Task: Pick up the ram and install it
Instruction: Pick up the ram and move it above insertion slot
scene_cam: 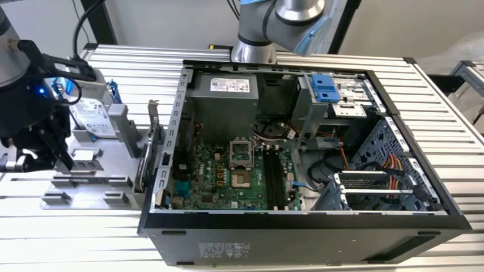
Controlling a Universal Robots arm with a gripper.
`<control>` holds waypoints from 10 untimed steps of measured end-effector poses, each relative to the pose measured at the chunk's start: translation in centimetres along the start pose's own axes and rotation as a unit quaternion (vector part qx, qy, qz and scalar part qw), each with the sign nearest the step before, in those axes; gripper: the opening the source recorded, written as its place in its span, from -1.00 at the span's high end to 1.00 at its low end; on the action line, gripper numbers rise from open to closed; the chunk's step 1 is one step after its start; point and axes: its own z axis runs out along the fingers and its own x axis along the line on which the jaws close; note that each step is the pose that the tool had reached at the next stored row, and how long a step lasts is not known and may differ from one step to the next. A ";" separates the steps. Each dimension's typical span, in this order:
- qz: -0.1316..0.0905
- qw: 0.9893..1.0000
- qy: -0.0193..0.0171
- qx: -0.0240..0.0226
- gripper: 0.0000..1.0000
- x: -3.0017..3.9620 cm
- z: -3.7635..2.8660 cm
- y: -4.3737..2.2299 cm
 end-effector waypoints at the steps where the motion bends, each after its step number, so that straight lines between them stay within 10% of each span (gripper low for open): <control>1: 0.000 1.000 0.000 0.000 1.00 0.00 -0.06 0.00; 10: 0.000 1.000 0.000 0.000 1.00 0.00 -0.50 0.02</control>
